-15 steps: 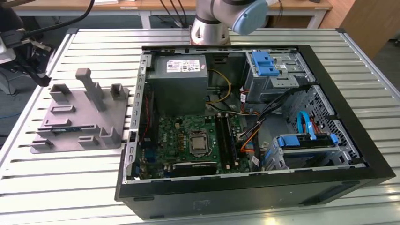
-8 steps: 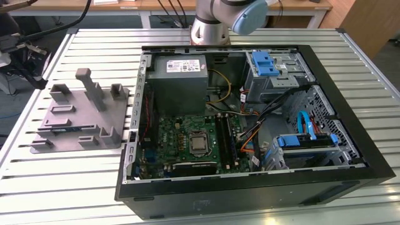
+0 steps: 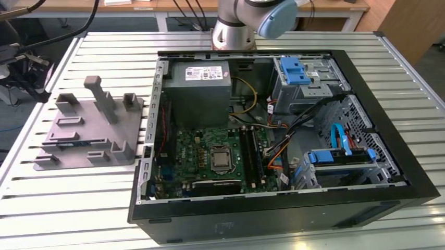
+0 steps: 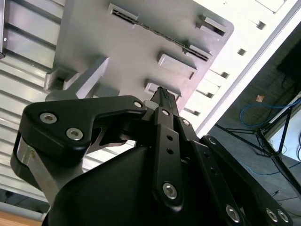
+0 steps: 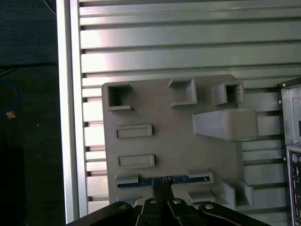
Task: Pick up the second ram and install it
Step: 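Reach for the second ram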
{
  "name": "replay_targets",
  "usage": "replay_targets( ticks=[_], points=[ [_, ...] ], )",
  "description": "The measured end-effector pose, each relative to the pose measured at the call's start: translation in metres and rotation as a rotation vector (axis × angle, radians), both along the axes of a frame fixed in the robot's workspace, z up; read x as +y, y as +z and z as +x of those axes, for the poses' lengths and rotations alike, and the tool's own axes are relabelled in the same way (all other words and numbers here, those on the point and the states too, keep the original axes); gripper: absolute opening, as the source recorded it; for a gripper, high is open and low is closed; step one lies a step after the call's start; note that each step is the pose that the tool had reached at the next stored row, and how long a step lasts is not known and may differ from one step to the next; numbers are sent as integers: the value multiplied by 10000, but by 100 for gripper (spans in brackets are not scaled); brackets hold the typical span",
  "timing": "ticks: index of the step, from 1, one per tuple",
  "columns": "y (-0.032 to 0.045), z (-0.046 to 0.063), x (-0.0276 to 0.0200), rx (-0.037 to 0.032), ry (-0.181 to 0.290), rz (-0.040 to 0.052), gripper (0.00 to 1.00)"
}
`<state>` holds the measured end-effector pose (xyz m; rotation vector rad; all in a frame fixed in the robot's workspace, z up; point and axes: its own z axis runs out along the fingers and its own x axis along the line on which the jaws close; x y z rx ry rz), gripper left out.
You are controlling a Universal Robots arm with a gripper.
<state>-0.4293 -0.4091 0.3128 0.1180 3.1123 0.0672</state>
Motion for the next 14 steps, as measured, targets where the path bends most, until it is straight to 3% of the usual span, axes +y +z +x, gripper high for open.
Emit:
replay_targets(
  ticks=[14],
  points=[
    [-155,-112,-2,1,1,0,10]
  ],
)
